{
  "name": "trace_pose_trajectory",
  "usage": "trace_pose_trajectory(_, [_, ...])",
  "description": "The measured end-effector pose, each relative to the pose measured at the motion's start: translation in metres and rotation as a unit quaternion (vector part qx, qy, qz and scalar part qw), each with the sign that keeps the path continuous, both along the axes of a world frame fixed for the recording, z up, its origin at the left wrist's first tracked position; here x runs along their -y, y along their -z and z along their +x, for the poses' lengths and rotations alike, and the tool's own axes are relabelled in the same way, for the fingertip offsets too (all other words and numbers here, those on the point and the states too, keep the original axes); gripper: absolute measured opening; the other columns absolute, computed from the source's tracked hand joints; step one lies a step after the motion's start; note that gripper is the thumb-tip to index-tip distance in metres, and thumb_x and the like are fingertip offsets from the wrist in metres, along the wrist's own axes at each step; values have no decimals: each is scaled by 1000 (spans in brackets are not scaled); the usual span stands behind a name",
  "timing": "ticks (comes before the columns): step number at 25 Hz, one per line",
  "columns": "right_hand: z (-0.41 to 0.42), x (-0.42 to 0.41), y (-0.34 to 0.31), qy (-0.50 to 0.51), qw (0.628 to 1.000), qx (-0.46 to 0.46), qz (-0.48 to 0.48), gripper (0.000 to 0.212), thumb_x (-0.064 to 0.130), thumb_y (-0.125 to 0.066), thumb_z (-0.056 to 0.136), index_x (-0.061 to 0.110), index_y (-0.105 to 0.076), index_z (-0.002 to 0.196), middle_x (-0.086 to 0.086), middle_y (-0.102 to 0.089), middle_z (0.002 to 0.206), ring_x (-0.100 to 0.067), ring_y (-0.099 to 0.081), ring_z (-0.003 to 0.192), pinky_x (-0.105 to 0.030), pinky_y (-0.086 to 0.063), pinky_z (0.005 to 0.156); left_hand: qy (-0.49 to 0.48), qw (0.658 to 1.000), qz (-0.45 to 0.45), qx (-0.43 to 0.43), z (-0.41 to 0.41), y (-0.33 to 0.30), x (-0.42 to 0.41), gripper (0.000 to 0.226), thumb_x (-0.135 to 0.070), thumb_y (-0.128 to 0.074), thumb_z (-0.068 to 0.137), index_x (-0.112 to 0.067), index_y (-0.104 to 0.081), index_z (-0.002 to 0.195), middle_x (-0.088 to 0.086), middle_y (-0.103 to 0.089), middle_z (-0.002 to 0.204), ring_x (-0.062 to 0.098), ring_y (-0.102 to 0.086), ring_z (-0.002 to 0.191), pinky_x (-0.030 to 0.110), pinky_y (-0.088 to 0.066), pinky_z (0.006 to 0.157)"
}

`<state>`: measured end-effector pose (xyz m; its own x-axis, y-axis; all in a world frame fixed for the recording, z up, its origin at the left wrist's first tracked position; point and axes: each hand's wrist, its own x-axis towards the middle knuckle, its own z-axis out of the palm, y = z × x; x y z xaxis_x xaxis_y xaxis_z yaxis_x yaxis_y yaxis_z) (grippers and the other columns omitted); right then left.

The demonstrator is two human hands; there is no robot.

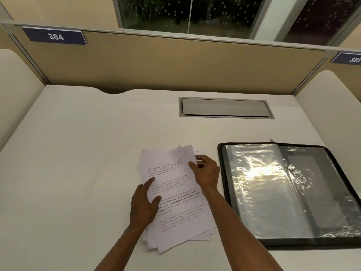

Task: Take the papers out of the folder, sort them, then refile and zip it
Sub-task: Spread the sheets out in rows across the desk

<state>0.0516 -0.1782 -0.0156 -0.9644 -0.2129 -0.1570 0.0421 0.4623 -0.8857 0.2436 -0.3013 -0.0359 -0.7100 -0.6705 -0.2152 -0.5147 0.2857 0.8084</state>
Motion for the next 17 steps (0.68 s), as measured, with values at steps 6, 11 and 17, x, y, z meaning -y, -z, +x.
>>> trace_pose_trajectory(6, [-6, -6, 2, 53, 995, 52, -67, 29, 38, -84, 79, 15, -69, 73, 3, -69, 68, -10, -62, 61, -29, -54, 63, 3, 1000, 12, 8, 1, -4, 1, 60, -11, -69, 88, -25, -48, 143, 2, -55, 115, 15, -52, 104, 26, -43, 91])
trace_pose_trajectory(11, [-1, -15, 2, 40, 981, 126, -139, 8, 28, -70, 94, 21, -73, 94, 5, -72, 88, -10, -64, 82, -24, -52, 75, -6, 1000, 24, 12, 2, -3, 0, 62, -7, -66, 85, -30, -49, 140, 1, -55, 111, 18, -54, 103, 34, -49, 93])
trace_pose_trajectory(17, [15, -26, 12, -126, 990, 51, -40, 20, 36, -64, 97, 24, -79, 102, 18, -74, 101, 4, -65, 100, -11, -50, 83, -7, 1000, 23, 4, 2, -6, -2, 61, -6, -67, 85, -28, -50, 139, 0, -54, 108, 15, -54, 99, 29, -46, 88])
